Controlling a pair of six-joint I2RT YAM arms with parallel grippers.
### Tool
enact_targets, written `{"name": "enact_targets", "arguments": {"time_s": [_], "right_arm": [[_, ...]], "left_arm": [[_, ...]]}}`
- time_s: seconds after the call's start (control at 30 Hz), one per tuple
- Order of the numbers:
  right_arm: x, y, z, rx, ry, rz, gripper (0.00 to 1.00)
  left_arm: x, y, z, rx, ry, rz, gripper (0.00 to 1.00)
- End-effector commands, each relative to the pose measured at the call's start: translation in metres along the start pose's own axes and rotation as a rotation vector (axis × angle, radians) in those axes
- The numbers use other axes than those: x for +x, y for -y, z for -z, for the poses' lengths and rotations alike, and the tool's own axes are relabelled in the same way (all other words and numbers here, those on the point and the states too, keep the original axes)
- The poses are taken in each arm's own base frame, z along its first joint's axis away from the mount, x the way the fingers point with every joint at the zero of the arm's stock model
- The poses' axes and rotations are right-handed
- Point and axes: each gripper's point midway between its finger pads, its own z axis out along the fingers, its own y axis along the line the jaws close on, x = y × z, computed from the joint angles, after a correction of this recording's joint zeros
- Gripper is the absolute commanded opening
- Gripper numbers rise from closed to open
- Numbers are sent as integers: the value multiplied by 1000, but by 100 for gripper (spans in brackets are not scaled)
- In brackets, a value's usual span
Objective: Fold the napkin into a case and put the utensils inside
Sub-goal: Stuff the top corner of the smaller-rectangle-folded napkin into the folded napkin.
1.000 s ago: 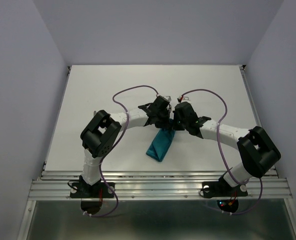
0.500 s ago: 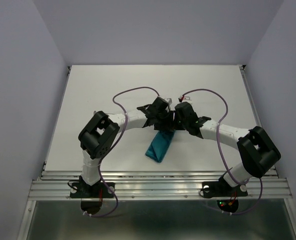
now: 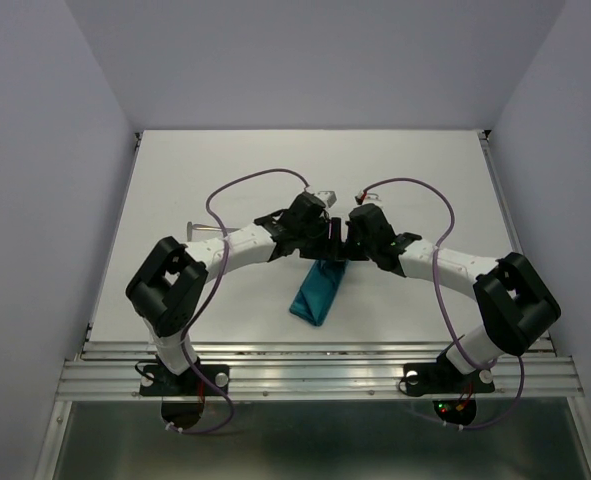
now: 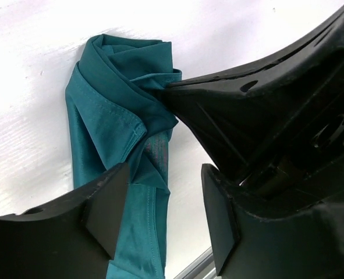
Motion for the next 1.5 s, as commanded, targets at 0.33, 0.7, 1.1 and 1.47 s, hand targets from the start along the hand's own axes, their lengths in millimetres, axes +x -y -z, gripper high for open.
{"name": "enact_targets", "arguments": {"time_s": [0.33,0.7,1.1,1.47], "right_arm": [[-15,-12,8,-38,55,-21,1],[-14,-13,8,-41,50,-23,1],[-18,-15,8,-47,57,-25,1],[-15,-16,7,-53,46,-22,1]], "left_arm": [[-23,-14,11,-29,130,45,0],[-21,-24,-3,-29,110,35,0],[-23,6,-39,84,54,19,0],[-14,3,-57,85,26,47,0]]}}
